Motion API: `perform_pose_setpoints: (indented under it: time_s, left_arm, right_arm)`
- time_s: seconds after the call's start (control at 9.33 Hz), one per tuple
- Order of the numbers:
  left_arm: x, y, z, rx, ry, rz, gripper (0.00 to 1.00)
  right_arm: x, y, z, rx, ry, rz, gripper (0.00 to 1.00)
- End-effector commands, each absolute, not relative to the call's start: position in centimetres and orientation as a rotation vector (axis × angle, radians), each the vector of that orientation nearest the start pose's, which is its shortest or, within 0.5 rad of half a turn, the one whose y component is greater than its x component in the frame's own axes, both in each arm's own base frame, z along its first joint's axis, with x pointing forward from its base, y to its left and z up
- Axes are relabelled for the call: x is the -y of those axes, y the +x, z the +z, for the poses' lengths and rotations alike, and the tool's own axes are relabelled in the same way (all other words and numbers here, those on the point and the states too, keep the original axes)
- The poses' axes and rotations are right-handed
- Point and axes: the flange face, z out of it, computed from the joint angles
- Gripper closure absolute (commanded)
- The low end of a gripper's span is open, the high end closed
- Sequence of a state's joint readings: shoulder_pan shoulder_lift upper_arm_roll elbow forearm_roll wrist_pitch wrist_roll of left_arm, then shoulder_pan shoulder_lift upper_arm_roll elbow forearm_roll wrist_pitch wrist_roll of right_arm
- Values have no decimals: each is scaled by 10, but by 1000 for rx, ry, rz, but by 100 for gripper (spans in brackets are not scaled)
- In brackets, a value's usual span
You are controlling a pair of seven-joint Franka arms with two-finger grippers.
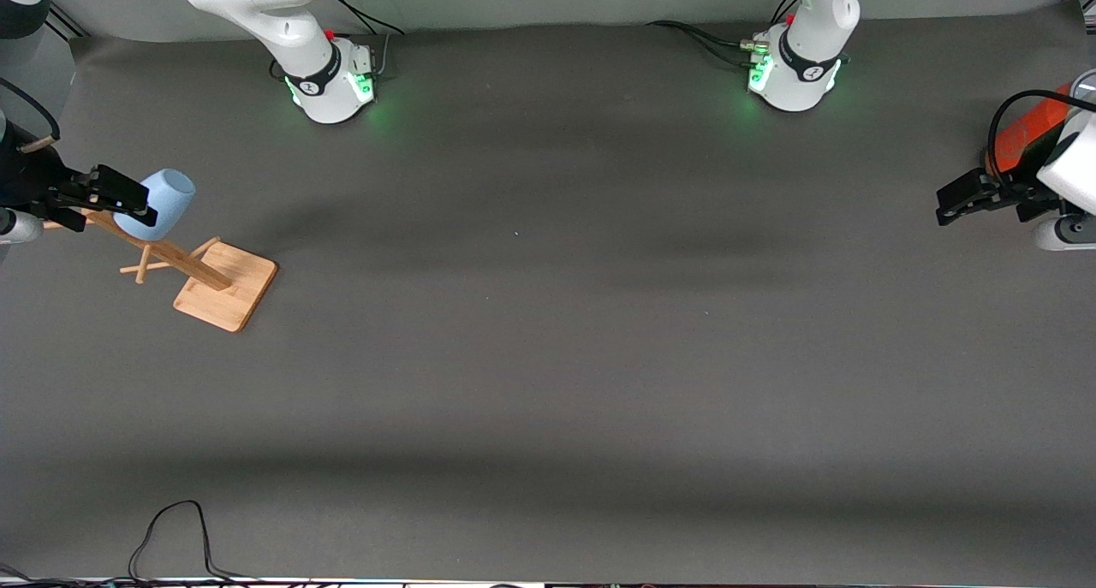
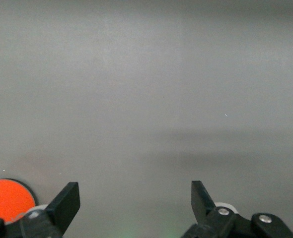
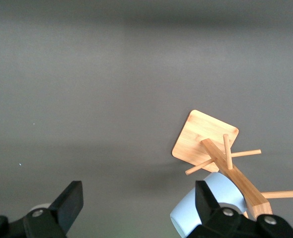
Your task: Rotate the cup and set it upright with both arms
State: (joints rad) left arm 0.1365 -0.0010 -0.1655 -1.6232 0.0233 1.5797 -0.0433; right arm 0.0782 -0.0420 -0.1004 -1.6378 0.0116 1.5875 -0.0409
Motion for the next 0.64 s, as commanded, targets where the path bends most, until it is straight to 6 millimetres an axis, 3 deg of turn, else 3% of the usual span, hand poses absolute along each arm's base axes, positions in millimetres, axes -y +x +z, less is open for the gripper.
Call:
perform_pose_setpoints:
  time_s: [0.0, 0.54]
  left_arm:
    - [15, 557, 605, -10, -3123, 49, 0]
    - [15, 557, 604, -13, -3127, 50, 0]
  right_arm:
    - [9, 540, 619, 65, -3140, 17, 0]
    - [-2, 529, 617, 99, -3133, 118, 0]
